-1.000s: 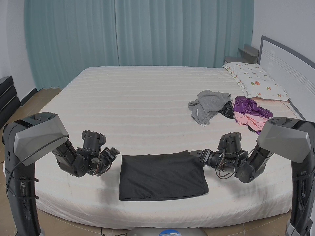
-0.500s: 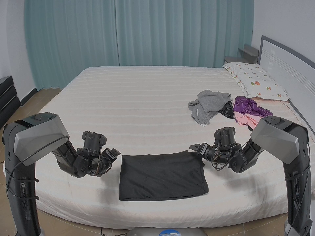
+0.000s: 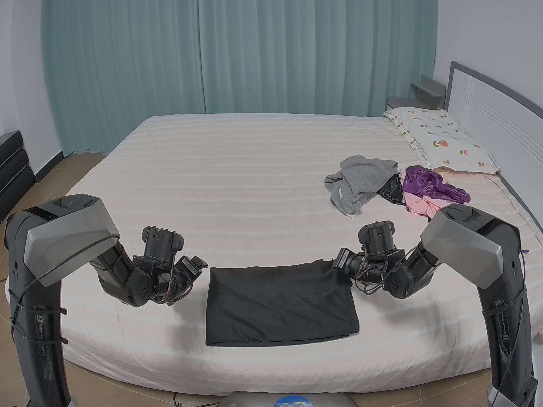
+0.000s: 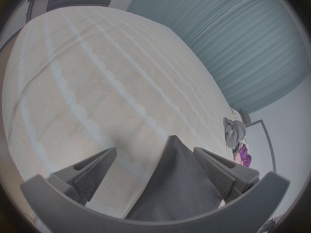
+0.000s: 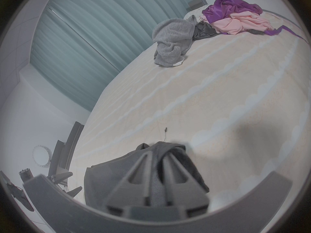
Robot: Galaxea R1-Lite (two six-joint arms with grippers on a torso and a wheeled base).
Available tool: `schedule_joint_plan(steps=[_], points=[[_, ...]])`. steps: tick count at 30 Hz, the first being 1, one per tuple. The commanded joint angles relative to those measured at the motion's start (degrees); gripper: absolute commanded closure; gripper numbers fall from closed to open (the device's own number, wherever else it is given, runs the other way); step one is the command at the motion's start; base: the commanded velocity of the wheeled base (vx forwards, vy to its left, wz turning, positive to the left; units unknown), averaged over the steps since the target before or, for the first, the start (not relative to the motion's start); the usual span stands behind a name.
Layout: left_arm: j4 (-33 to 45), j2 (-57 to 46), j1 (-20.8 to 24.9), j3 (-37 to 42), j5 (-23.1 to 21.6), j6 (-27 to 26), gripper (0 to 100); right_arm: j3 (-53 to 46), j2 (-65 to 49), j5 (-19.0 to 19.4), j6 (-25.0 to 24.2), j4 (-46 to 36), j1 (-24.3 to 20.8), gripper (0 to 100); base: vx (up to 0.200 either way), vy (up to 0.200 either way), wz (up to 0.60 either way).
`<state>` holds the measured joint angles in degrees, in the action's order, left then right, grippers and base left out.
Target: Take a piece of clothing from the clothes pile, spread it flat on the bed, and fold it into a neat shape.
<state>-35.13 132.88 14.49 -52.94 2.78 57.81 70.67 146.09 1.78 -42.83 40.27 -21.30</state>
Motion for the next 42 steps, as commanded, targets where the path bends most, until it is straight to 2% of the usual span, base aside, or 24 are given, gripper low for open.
schedule_joint_plan(steps=[1, 14, 15, 20, 24, 27, 30, 33, 37, 42], points=[[0.0, 0.1, 0.0, 0.0, 0.0, 0.0, 0, 0.1, 0.2, -0.2, 0.0, 0.1, 0.1, 100, 0.000, 0.000, 0.00], [0.0, 0.1, 0.1, 0.1, 0.0, -0.1, 0, -0.4, -0.4, -3.0, -0.1, -0.3, 0.0, 100, 0.000, 0.000, 0.00], [0.0, 0.1, 0.0, 0.1, 0.0, -0.1, 0, -0.6, -0.5, -3.0, -0.1, 0.1, 0.0, 0, 0.000, 0.000, 0.00], [0.0, 0.0, 0.1, 0.2, 0.0, -0.1, 0, -1.0, -1.6, -3.4, -0.9, 0.3, 0.2, 0, 0.000, 0.000, 0.00], [0.0, -0.3, 0.1, 0.4, -0.7, -0.1, 0, -3.3, -4.8, -3.3, -4.9, 0.3, 0.2, 0, 0.000, 0.000, 0.00], [-1.2, -0.8, 0.1, 1.8, -2.0, -0.4, 0, -9.0, -9.2, -2.0, -9.2, 0.3, -0.5, 0, 0.000, 0.000, 0.00], [-4.2, -1.0, 0.2, 4.0, -4.1, -0.8, 0, -12.3, -10.7, -1.2, -10.4, 1.5, -1.4, 0, 0.000, 0.000, 0.00], [-11.4, -1.1, 0.2, 8.6, -7.7, -5.1, 0, -17.5, -12.3, -1.3, -13.0, 6.1, -2.9, 0, 0.000, 0.000, 0.00], [-18.1, -0.9, 0.4, 12.7, -9.8, -9.8, 0, -19.1, -12.8, -1.2, -14.5, 7.8, -3.9, 0, 0.000, 0.000, 0.00], [-19.1, 0.1, 1.7, 14.5, -10.2, -14.4, 0, -18.5, -9.8, -1.4, -14.6, 7.9, -3.9, 0, 0.000, 0.000, 0.00]])
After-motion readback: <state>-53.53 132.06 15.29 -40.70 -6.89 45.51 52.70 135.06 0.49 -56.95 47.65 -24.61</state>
